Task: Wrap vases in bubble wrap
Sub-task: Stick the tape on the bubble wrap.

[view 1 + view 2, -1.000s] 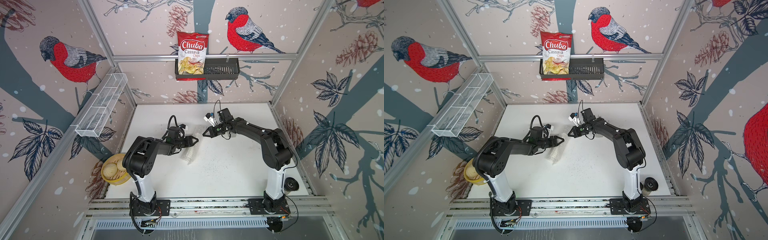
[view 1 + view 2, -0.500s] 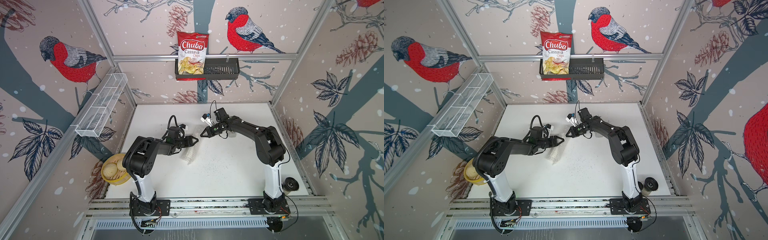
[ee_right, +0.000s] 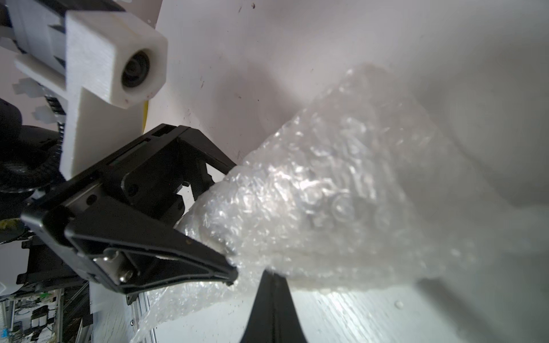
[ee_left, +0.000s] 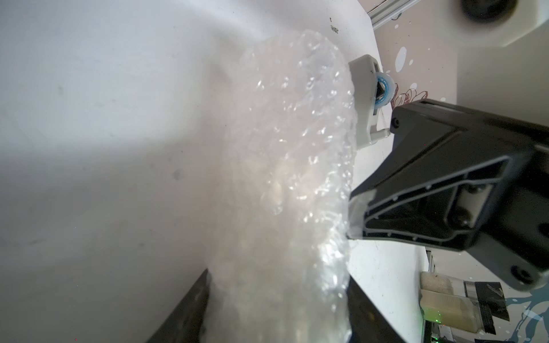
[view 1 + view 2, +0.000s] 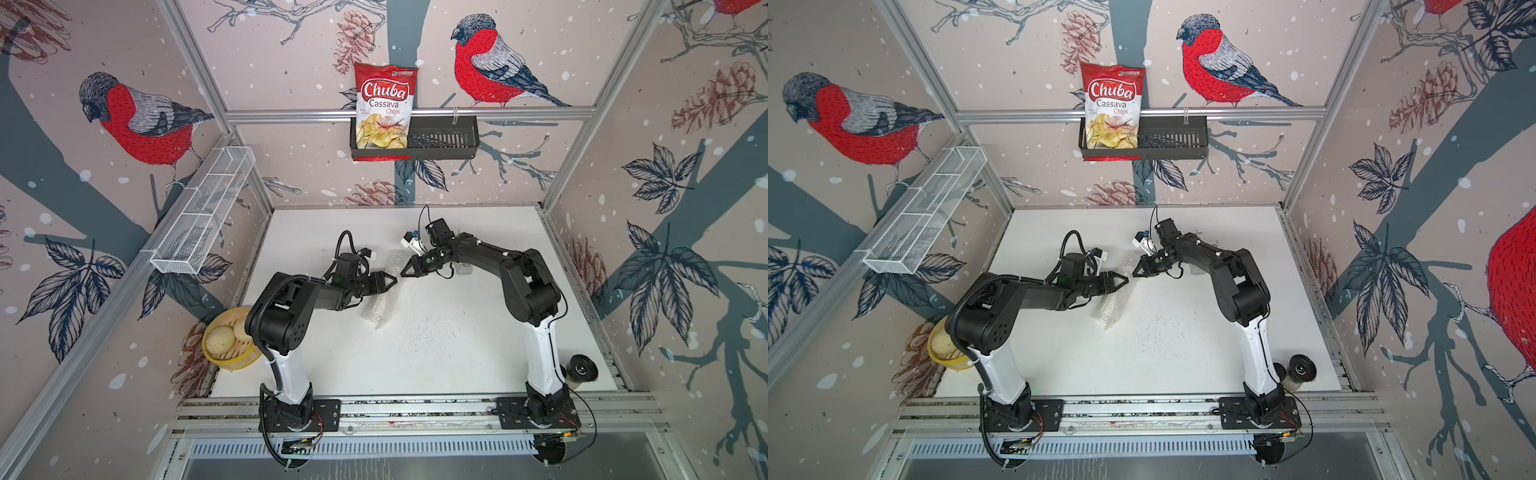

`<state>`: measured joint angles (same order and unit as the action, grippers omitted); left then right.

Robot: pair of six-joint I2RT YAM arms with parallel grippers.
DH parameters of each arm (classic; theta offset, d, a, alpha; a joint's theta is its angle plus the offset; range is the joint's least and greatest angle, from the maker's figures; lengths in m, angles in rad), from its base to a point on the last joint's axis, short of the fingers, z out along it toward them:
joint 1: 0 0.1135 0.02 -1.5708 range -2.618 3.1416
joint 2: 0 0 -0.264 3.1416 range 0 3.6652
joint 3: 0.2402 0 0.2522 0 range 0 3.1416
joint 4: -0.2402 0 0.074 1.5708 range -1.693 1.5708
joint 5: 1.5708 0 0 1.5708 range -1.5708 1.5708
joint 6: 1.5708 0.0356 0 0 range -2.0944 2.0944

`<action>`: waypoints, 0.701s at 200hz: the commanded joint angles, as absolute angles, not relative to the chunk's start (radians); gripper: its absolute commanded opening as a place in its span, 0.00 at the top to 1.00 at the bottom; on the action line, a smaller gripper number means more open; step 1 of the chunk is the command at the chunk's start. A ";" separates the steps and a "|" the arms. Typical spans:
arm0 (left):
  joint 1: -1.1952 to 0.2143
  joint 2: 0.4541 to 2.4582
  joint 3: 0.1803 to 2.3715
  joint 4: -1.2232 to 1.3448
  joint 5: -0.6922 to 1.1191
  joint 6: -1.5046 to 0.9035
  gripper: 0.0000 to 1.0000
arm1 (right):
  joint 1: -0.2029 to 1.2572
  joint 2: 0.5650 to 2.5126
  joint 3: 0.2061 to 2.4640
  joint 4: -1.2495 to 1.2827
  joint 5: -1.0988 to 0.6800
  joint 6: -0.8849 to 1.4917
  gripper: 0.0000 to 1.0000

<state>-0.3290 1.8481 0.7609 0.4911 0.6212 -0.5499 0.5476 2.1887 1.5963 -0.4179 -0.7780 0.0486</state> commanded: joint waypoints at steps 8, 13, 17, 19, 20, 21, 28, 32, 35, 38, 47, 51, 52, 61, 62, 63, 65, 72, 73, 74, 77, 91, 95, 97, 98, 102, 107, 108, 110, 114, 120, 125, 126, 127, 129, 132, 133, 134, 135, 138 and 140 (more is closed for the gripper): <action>-0.327 1.858 0.755 0.340 0.555 -0.522 0.87 | 0.541 2.202 1.603 -0.395 -0.776 0.051 1.00; -0.327 1.858 0.755 0.339 0.555 -0.521 0.87 | 0.541 2.203 1.604 -0.392 -0.777 0.052 1.00; -0.327 1.858 0.755 0.340 0.555 -0.521 0.87 | 0.541 2.204 1.606 -0.392 -0.777 0.053 1.00; -0.327 1.858 0.755 0.341 0.555 -0.522 0.87 | 0.541 2.204 1.606 -0.391 -0.777 0.053 1.00; -0.327 1.858 0.755 0.341 0.555 -0.522 0.87 | 0.541 2.206 1.607 -0.390 -0.777 0.054 1.00; -0.328 1.858 0.755 0.341 0.555 -0.522 0.87 | 0.541 2.207 1.607 -0.391 -0.778 0.054 1.00; -0.327 1.858 0.755 0.340 0.555 -0.522 0.87 | 0.543 2.207 1.608 -0.390 -0.776 0.056 1.00; -0.327 1.858 0.755 0.339 0.555 -0.522 0.87 | 0.543 2.207 1.607 -0.387 -0.775 0.059 1.00; -0.327 1.858 0.755 0.339 0.555 -0.522 0.87 | 0.543 2.206 1.606 -0.385 -0.772 0.060 0.99; -0.328 1.858 0.755 0.339 0.555 -0.521 0.87 | 0.543 2.206 1.606 -0.384 -0.772 0.061 0.99; -0.327 1.857 0.755 0.340 0.555 -0.521 0.87 | 0.544 2.207 1.606 -0.379 -0.769 0.066 0.98; -0.327 1.856 0.755 0.340 0.555 -0.522 0.87 | 0.545 2.207 1.606 -0.377 -0.765 0.069 0.98; -0.328 1.856 0.755 0.339 0.555 -0.521 0.87 | 0.545 2.207 1.606 -0.377 -0.764 0.070 0.98; -0.328 1.855 0.755 0.340 0.555 -0.522 0.87 | 0.545 2.207 1.606 -0.372 -0.751 0.078 0.95; -0.328 1.855 0.755 0.340 0.555 -0.522 0.87 | 0.545 2.207 1.606 -0.371 -0.750 0.079 0.95; -0.328 1.855 0.755 0.340 0.555 -0.521 0.87 | 0.545 2.207 1.606 -0.370 -0.749 0.080 0.95; -0.328 1.855 0.755 0.339 0.555 -0.521 0.87 | 0.546 2.207 1.607 -0.369 -0.746 0.082 0.94; -0.328 1.855 0.755 0.340 0.555 -0.521 0.87 | 0.546 2.208 1.609 -0.369 -0.739 0.088 0.92; -0.328 1.855 0.755 0.341 0.556 -0.521 0.87 | 0.546 2.208 1.609 -0.368 -0.738 0.088 0.91; -0.328 1.855 0.755 0.341 0.556 -0.521 0.87 | 0.546 2.208 1.609 -0.367 -0.736 0.090 0.91; -0.327 1.855 0.755 0.340 0.557 -0.521 0.87 | 0.547 2.209 1.610 -0.365 -0.732 0.093 0.89; -0.327 1.854 0.755 0.341 0.557 -0.522 0.87 | 0.551 2.206 1.611 -0.360 -0.704 0.112 0.86; -0.327 1.853 0.755 0.339 0.557 -0.521 0.87 | 0.552 2.206 1.614 -0.360 -0.695 0.119 0.86; -0.328 1.853 0.754 0.340 0.557 -0.521 0.87 | 0.552 2.207 1.615 -0.360 -0.691 0.122 0.85; -0.328 1.853 0.754 0.340 0.557 -0.521 0.87 | 0.552 2.206 1.615 -0.360 -0.689 0.122 0.85; -0.327 1.853 0.755 0.340 0.557 -0.521 0.87 | 0.554 2.207 1.618 -0.362 -0.683 0.127 0.83; -0.327 1.853 0.755 0.340 0.557 -0.522 0.87 | 0.556 2.208 1.621 -0.367 -0.671 0.129 0.82; -0.328 1.853 0.755 0.339 0.557 -0.522 0.87 | 0.556 2.208 1.622 -0.368 -0.669 0.130 0.82; -0.327 1.854 0.755 0.340 0.557 -0.522 0.87 | 0.557 2.209 1.624 -0.370 -0.666 0.132 0.82; -0.328 1.853 0.755 0.340 0.557 -0.522 0.87 | 0.560 2.210 1.627 -0.372 -0.660 0.133 0.82; -0.327 1.854 0.755 0.340 0.557 -0.521 0.87 | 0.563 2.211 1.630 -0.375 -0.651 0.137 0.82; -0.327 1.853 0.754 0.341 0.557 -0.522 0.87 | 0.566 2.212 1.632 -0.377 -0.649 0.137 0.82; -0.327 1.853 0.754 0.341 0.557 -0.522 0.87 | 0.566 2.211 1.633 -0.378 -0.649 0.137 0.82; -0.327 1.853 0.754 0.341 0.557 -0.522 0.87 | 0.567 2.211 1.633 -0.378 -0.649 0.137 0.82; -0.327 1.853 0.755 0.340 0.557 -0.522 0.87 | 0.567 2.211 1.632 -0.379 -0.648 0.137 0.82; -0.328 1.852 0.755 0.338 0.557 -0.522 0.87 | 0.569 2.209 1.633 -0.379 -0.645 0.139 0.81; -0.327 1.852 0.755 0.339 0.557 -0.522 0.87 | 0.570 2.210 1.634 -0.379 -0.643 0.139 0.81; -0.327 1.852 0.755 0.338 0.557 -0.521 0.87 | 0.570 2.210 1.635 -0.380 -0.641 0.139 0.81; -0.327 1.852 0.755 0.338 0.557 -0.521 0.87 | 0.571 2.210 1.635 -0.379 -0.639 0.141 0.80; -0.328 1.852 0.755 0.339 0.557 -0.522 0.87 | 0.572 2.210 1.635 -0.382 -0.631 0.144 0.80; -0.327 1.851 0.754 0.338 0.557 -0.522 0.87 | 0.573 2.210 1.637 -0.384 -0.626 0.144 0.80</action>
